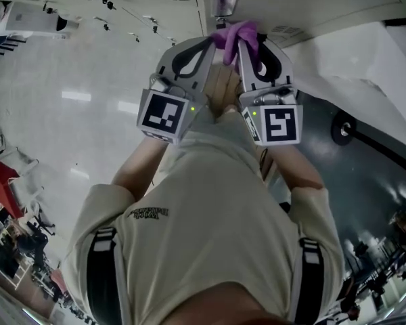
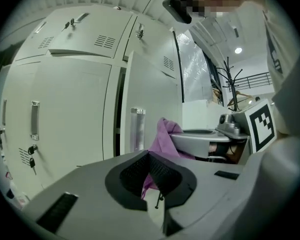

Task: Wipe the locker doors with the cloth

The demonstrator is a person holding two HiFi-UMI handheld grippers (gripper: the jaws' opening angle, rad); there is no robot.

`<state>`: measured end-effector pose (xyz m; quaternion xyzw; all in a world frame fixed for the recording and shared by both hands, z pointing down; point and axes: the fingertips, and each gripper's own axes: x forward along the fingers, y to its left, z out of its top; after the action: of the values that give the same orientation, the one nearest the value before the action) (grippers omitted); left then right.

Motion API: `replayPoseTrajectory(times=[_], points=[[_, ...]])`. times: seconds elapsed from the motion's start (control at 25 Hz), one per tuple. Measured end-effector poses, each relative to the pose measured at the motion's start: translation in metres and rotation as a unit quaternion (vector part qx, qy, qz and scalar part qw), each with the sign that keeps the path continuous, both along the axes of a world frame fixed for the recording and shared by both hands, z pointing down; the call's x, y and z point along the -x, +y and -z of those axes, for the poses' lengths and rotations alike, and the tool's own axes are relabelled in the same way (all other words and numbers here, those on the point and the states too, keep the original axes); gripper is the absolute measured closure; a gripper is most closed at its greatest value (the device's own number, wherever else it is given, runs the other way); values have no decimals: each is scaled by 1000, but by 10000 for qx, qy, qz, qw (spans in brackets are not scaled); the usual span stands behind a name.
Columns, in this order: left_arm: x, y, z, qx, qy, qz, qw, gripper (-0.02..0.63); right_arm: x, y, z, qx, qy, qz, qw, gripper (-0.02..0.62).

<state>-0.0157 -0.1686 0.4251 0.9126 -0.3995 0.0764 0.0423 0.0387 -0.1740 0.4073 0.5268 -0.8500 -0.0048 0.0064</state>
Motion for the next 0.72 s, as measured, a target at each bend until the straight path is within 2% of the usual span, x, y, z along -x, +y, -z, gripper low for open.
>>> replayPoseTrajectory(times=[0.28,0.72], points=[[16,-6,-24,105,-68,251,9996,604,24,-11,-44,248,175,255,9992,540],[-1,-19,-51,112,-97,49,9999,604,13,-27,-56,-203,332,33,9992,538]])
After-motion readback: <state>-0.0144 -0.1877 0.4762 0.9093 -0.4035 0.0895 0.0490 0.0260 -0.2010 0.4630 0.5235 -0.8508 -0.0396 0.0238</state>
